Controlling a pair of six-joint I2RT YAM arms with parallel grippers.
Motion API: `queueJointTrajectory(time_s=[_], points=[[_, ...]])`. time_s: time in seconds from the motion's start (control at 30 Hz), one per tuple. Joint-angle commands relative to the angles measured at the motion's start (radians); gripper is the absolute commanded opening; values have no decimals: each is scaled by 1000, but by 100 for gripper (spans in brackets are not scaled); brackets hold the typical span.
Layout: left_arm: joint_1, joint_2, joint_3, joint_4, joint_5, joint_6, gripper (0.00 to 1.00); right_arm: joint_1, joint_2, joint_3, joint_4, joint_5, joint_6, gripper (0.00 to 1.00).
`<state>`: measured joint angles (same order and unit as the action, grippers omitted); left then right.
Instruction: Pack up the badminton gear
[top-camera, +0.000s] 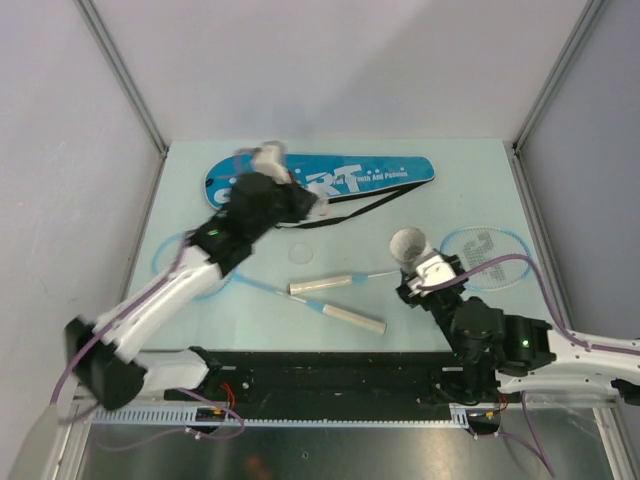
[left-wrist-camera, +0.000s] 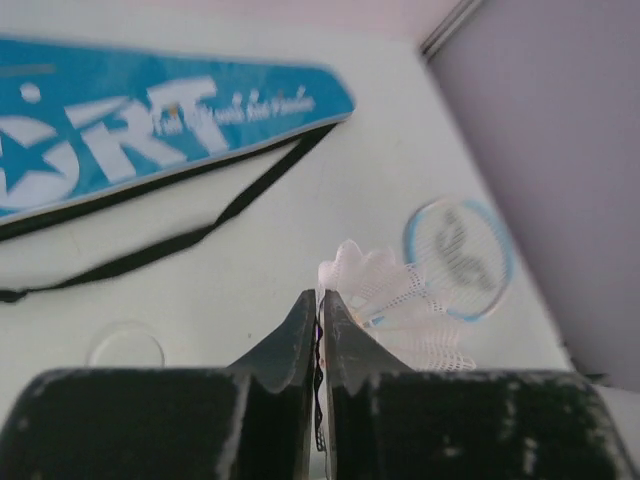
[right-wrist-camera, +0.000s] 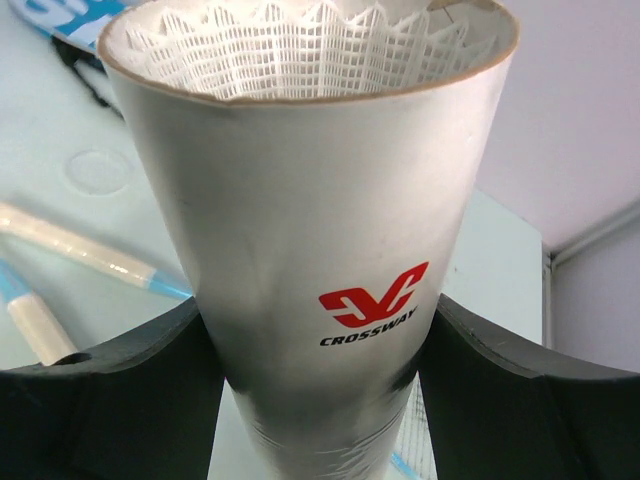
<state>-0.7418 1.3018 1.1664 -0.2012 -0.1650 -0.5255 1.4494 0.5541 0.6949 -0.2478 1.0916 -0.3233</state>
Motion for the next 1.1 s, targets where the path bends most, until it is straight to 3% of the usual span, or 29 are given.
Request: queueJointTrajectory(time_s=[0.0,0.03,0.17,0.3,0.5,0.67,0.97,1.0,1.07], points=[[168,-212,-97,49,568,-39,11,0,82,37,99,-139,-86,25],[206,-243,-100,55,694,-42,13,-4,113,37,120,-191,-104,25],[229,-312,-83,83,927,-79,19,-20,168,35,174,-295,-131,25],[228,-340,-97,106,1021,-146,18,-26,193,35,203,-371,-141,25],[200,-384,-119,141,1010,-174,16,-29,211,35,211,-380,-140,25],[111,-375,-80,148,978,-169,15,-29,211,37,223,-377,-145,24],[-10,-331,-106,149,728,-113,10,-21,182,37,240,-387,-131,24],[-40,-325,-103,148,699,-96,13,-21,178,35,239,-389,-129,24],[-63,-315,-94,148,641,-61,31,-20,165,35,239,-388,-128,24]])
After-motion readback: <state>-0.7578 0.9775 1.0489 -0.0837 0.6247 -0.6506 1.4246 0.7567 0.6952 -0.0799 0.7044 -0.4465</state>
